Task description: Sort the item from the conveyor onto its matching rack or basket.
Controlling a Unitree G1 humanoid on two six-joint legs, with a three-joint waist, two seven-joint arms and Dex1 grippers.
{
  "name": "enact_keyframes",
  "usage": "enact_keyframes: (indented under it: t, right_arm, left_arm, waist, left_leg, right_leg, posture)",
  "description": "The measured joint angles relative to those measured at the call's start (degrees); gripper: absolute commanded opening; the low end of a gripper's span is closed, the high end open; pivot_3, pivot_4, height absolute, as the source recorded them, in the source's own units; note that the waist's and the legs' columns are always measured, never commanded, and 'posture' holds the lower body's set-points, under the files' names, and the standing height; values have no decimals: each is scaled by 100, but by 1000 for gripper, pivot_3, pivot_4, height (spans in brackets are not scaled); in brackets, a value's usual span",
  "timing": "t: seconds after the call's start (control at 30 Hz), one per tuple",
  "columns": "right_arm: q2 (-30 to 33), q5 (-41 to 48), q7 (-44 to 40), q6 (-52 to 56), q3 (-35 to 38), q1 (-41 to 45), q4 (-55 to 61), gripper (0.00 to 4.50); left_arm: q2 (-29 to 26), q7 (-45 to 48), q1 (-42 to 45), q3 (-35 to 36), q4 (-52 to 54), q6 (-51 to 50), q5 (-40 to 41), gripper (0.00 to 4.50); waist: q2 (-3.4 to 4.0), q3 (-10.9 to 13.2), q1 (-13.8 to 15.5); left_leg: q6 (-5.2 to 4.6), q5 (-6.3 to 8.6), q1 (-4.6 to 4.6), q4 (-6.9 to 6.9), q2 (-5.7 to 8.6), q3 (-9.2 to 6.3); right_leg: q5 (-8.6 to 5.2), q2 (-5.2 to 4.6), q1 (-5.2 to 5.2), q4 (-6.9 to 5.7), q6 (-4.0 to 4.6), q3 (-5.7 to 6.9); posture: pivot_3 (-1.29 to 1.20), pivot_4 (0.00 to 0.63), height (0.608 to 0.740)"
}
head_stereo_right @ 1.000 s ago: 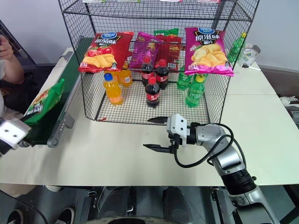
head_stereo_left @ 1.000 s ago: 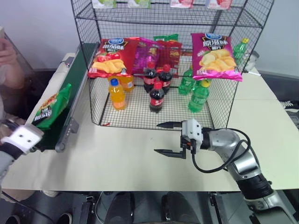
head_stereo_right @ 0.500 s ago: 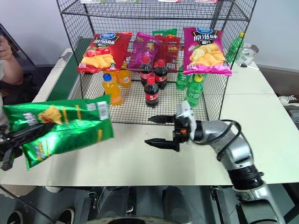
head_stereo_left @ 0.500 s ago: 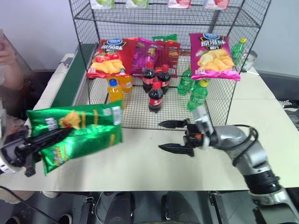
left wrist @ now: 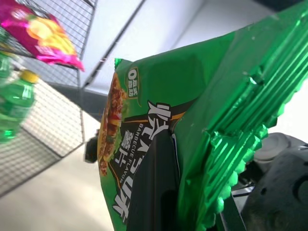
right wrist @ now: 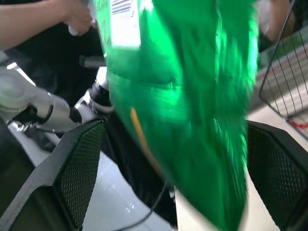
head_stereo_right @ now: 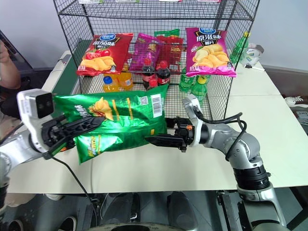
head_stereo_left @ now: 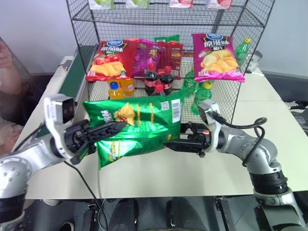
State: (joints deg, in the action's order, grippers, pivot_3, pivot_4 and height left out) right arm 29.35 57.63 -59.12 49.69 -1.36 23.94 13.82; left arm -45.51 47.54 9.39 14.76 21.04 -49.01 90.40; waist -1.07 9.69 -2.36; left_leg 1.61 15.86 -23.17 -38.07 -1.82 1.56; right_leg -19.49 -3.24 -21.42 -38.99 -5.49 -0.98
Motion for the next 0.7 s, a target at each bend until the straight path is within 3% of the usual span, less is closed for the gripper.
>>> enact_keyframes:
  t: [0.17, 0.27, 0.5, 0.53, 0.6, 0.7]
  right_arm:
    - [-78, 408, 203, 262, 195, 100, 84, 4500]
    - [-91, 560, 288, 413, 194, 99, 207, 3748]
    - [-68, 520, 422, 522, 157, 72, 222, 493]
    - [-59, 440, 429, 510, 143, 70, 222, 35]
    - [-50, 325, 426, 460, 103, 62, 222, 0]
    - [-66, 204, 377, 350, 2, 63, 232, 0]
  left_arm:
    - [262, 171, 225, -123, -302, -32, -509, 80]
    - [504, 231, 235, -247, -314, 58, -878, 0]
    - [945, 320, 227, -267, -278, 360, -1601, 0]
    - [990, 317, 225, -269, -258, 381, -1670, 260]
    - [1002, 296, 215, -252, -246, 488, -1881, 936]
    - [998, 232, 197, -207, -271, 553, -2005, 2355]
  waist:
    - [0, 0, 11]
    - [-1, 0, 16]
    - [-1, 0, 21]
    - [-1, 0, 23]
    - [-1, 0, 18]
    - [-1, 0, 13]
  left_leg:
    - [0, 0, -3, 0, 0, 0]
    - [0, 0, -5, 0, -1, 0]
    - [0, 0, -6, -1, 0, -1]
    - [0, 0, -7, -1, 0, -1]
    - [0, 0, -7, 0, -1, -1]
    - [0, 0, -7, 0, -1, -1]
  right_leg:
    - [-1, 0, -2, 2, -1, -1]
    - [-1, -1, -2, 5, -1, -1]
    - [0, -1, -2, 5, -1, -2]
    - [-1, -1, -2, 5, -1, -2]
    - [-1, -1, -3, 5, -1, -3]
    - [-1, -1, -4, 5, -1, -3]
  posture:
    - [0, 150, 739]
    - [0, 150, 739]
    - [0, 150, 739]
    - [0, 150, 739]
    - [0, 150, 739]
    - [0, 150, 739]
